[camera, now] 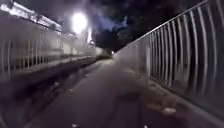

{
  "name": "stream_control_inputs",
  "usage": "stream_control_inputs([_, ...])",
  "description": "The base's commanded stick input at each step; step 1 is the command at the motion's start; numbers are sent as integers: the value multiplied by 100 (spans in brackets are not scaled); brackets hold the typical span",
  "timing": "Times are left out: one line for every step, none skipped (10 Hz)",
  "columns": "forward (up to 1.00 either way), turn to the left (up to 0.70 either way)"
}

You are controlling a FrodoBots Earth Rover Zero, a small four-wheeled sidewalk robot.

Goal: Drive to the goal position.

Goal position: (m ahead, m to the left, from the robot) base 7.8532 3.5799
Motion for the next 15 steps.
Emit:
stream_control_inputs([70, 0])
stream_control_inputs([70, 0])
stream_control_inputs([70, 0])
stream_control_inputs([70, 0])
stream_control_inputs([70, 0])
stream_control_inputs([70, 0])
stream_control_inputs([70, 0])
stream_control_inputs([70, 0])
stream_control_inputs([70, 0])
stream_control_inputs([70, 0])
stream_control_inputs([70, 0])
stream_control_inputs([70, 0])
stream_control_inputs([70, 0])
stream_control_inputs([70, 0])
stream_control_inputs([70, 0])
